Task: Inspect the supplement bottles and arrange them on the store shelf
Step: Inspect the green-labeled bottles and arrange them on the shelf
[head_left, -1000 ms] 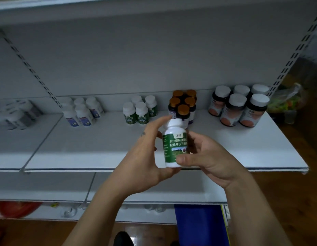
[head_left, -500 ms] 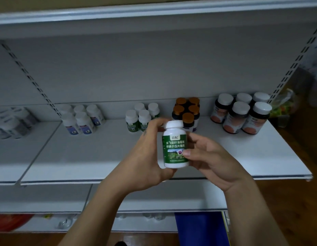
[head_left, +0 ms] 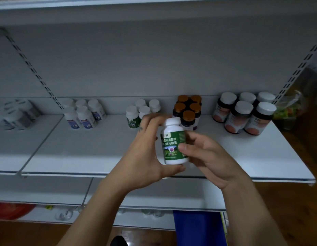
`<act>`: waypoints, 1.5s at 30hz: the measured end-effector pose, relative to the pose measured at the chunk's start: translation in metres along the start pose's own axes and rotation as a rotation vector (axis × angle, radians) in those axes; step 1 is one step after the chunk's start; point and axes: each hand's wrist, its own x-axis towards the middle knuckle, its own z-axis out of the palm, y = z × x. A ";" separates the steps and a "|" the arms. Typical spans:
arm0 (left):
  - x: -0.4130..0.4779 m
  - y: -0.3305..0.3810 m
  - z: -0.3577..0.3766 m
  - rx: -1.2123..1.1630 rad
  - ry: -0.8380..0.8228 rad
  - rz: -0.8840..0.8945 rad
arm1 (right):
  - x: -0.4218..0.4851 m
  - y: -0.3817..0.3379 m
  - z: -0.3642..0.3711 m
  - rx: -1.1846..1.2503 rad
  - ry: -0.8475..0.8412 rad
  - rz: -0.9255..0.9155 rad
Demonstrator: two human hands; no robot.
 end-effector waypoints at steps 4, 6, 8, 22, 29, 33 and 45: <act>-0.001 0.003 0.003 -0.018 0.019 0.003 | -0.005 0.001 -0.007 0.025 -0.064 0.043; -0.002 0.006 0.006 -0.040 0.032 -0.006 | -0.007 0.001 -0.011 0.042 -0.097 0.051; -0.004 0.008 0.009 -0.057 0.039 -0.016 | -0.009 0.001 -0.015 0.060 -0.115 0.060; -0.017 0.010 0.028 -0.062 -0.023 -0.035 | -0.020 0.007 -0.024 0.023 -0.053 0.069; -0.016 0.010 0.030 -0.093 -0.047 -0.046 | -0.024 0.003 -0.027 0.093 -0.014 0.072; -0.016 0.007 0.031 -0.119 -0.057 -0.049 | -0.028 0.003 -0.028 0.253 -0.122 0.120; -0.015 0.005 0.041 0.040 -0.070 0.021 | -0.024 0.011 -0.027 -0.053 0.064 0.115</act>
